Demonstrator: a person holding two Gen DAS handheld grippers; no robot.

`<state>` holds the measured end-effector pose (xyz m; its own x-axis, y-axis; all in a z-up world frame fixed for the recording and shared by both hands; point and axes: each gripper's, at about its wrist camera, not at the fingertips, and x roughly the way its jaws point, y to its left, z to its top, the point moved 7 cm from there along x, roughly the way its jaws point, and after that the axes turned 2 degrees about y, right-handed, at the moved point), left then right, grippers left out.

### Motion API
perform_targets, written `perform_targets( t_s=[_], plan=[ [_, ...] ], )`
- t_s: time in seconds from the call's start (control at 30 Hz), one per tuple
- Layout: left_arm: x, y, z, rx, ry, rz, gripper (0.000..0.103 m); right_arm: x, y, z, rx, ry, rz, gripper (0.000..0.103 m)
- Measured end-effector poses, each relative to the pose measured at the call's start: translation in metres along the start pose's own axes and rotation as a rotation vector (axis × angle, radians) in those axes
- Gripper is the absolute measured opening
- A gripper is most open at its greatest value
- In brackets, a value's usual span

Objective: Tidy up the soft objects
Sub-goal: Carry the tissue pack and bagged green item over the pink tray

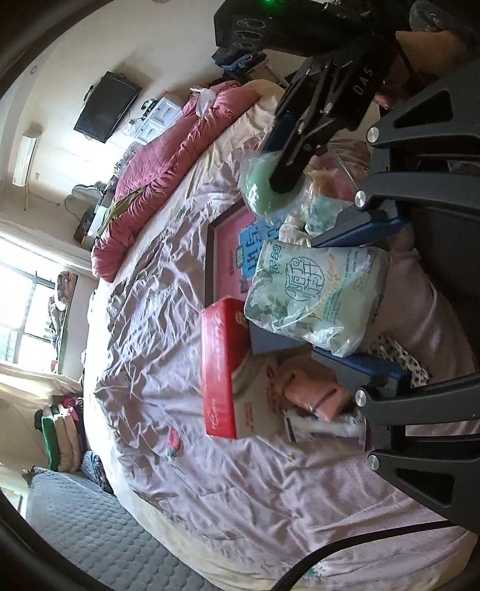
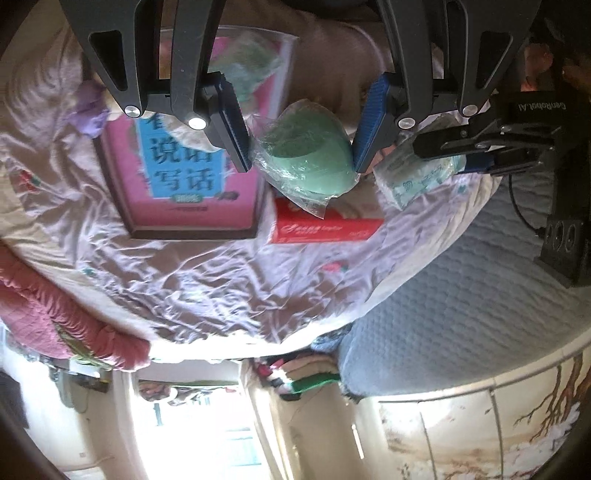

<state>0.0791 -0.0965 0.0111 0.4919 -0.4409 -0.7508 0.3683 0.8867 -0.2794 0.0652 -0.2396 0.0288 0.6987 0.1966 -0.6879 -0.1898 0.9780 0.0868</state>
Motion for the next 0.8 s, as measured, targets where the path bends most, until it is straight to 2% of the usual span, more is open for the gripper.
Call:
perform_targets(
  t_s=[0.4, 0.8],
  plan=[
    [0.019, -0.05, 0.01, 0.063, 0.01, -0.014, 0.052, -0.039, -0.071, 0.001, 0.119, -0.066, -0.084, 0.057],
    [0.065, -0.084, 0.013, 0.132, 0.071, -0.002, 0.052, -0.037, -0.101, -0.019, 0.157, -0.032, -0.12, 0.057]
  ],
)
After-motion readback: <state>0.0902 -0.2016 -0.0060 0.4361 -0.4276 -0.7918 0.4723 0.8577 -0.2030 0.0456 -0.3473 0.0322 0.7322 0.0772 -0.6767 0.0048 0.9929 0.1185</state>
